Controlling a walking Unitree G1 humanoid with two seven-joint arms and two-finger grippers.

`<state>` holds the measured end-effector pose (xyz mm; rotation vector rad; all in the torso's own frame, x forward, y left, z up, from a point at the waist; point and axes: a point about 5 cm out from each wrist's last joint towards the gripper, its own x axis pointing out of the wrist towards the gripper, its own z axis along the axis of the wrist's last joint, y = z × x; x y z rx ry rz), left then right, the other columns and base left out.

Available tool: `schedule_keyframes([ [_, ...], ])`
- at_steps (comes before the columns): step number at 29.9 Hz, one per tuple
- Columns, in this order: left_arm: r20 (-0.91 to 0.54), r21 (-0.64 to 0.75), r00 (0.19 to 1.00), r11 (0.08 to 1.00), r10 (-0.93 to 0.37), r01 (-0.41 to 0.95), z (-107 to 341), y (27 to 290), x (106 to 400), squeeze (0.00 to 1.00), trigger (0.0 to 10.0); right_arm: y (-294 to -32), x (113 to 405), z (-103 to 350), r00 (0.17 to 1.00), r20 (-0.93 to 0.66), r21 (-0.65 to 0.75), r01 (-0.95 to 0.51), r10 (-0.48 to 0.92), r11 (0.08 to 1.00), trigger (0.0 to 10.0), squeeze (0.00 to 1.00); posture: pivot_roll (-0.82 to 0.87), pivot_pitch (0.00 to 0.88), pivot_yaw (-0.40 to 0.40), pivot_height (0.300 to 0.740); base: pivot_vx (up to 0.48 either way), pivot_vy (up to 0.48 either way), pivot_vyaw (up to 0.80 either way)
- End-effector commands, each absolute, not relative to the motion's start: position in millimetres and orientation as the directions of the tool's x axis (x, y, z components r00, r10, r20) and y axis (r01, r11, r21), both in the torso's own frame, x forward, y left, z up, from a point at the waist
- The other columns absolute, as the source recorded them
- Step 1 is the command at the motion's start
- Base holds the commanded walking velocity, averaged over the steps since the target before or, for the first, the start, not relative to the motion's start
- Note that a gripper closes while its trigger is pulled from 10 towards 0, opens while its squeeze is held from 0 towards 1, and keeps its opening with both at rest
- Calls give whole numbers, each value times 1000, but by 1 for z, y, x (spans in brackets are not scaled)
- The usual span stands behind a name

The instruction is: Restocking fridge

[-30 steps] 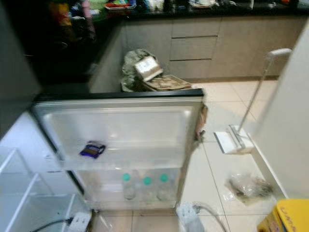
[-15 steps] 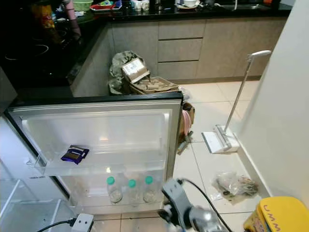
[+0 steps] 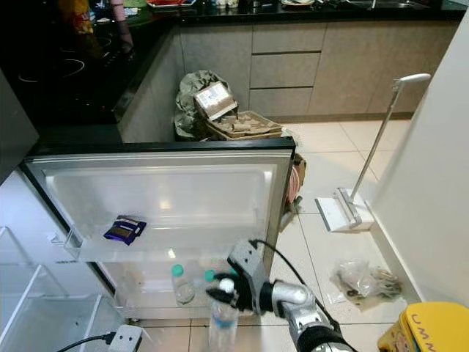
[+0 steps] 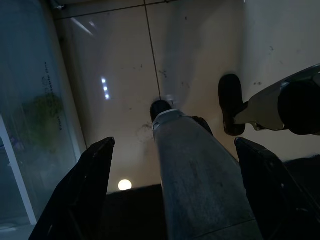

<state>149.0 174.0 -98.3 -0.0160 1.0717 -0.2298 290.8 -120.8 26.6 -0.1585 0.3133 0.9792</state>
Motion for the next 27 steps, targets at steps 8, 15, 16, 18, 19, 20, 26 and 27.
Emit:
schedule_keyframes([
  [8, -873, -108, 451, 976, -183, 186, -99, 177, 145, 0, 10000, -135, 315, 48, 704, -310, -300, -710, 639, 637, 10000, 0, -149, 0, 23, 740, 0, 0, 0],
  [15, -872, -108, 454, 976, -184, 190, -99, 178, 146, 0, 10000, -144, 324, 57, 789, -268, -374, -614, 553, 695, 10000, 0, -145, 0, 25, 740, 0, 0, 0],
  [16, -871, -108, 454, 976, -185, 190, -99, 178, 146, 0, 10000, -145, 325, 58, 802, -259, -384, -597, 538, 705, 10000, 0, -145, 0, 25, 740, 0, 0, 0],
  [18, -871, -107, 456, 976, -184, 190, -99, 179, 147, 0, 10000, -146, 326, 59, 815, -250, -391, -578, 522, 716, 10000, 0, -145, 0, 25, 740, 0, 0, 0],
  [19, -870, -107, 457, 976, -185, 191, -98, 179, 147, 0, 10000, -147, 327, 59, 827, -243, -399, -562, 507, 724, 10000, 0, -147, 0, 28, 740, 0, 0, 0],
  [20, -869, -107, 458, 976, -185, 191, -98, 179, 147, 0, 10000, -147, 327, 59, 833, -240, -407, -552, 498, 728, 10000, 0, -147, 0, 29, 740, 0, 0, 0],
  [26, -865, -108, 464, 975, -188, 194, -97, 178, 149, 0, 10000, -139, 321, 51, 807, -255, -342, -590, 532, 731, 10000, 0, -149, 0, 33, 740, 0, 0, 0],
  [27, -865, -108, 464, 975, -188, 194, -97, 178, 149, 0, 10000, -139, 321, 51, 807, -255, -342, -590, 532, 731, 10000, 0, -149, 0, 33, 740, 0, 0, 0],
])
